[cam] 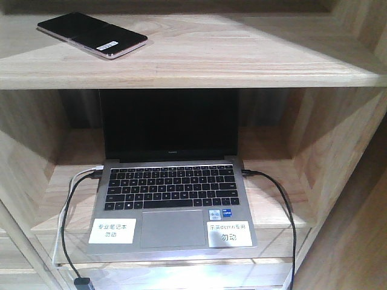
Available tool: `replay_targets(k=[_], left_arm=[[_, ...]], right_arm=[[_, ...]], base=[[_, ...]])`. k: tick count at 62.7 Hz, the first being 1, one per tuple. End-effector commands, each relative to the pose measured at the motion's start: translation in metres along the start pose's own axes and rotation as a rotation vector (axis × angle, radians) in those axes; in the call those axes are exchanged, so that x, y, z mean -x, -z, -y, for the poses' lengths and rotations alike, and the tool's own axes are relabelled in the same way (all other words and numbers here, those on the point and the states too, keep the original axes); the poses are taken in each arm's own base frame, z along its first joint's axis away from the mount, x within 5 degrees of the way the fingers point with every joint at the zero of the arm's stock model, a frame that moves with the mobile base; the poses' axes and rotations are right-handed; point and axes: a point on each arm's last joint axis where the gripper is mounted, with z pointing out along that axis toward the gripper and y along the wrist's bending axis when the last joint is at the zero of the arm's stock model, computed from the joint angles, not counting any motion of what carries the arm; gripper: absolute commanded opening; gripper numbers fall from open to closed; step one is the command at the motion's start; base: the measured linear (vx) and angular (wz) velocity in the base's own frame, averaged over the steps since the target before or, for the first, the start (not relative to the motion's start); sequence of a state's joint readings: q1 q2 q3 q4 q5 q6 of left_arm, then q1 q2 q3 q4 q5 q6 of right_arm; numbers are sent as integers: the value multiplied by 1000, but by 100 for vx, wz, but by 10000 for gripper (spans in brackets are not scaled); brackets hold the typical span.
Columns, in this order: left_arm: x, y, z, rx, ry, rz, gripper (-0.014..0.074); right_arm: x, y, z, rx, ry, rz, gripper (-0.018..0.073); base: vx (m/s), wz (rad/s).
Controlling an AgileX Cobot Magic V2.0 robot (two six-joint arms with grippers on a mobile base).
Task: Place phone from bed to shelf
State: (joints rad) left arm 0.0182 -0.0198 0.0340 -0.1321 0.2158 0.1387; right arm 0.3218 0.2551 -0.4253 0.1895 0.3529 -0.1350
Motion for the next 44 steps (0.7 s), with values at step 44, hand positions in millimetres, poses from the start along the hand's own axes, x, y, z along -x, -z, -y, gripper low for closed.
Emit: replay_targets(k=[44], left_arm=[[7, 1, -1, 6, 9, 82, 1]], right_arm=[[-104, 4, 23, -326, -16, 17, -8]], base=[[0, 0]])
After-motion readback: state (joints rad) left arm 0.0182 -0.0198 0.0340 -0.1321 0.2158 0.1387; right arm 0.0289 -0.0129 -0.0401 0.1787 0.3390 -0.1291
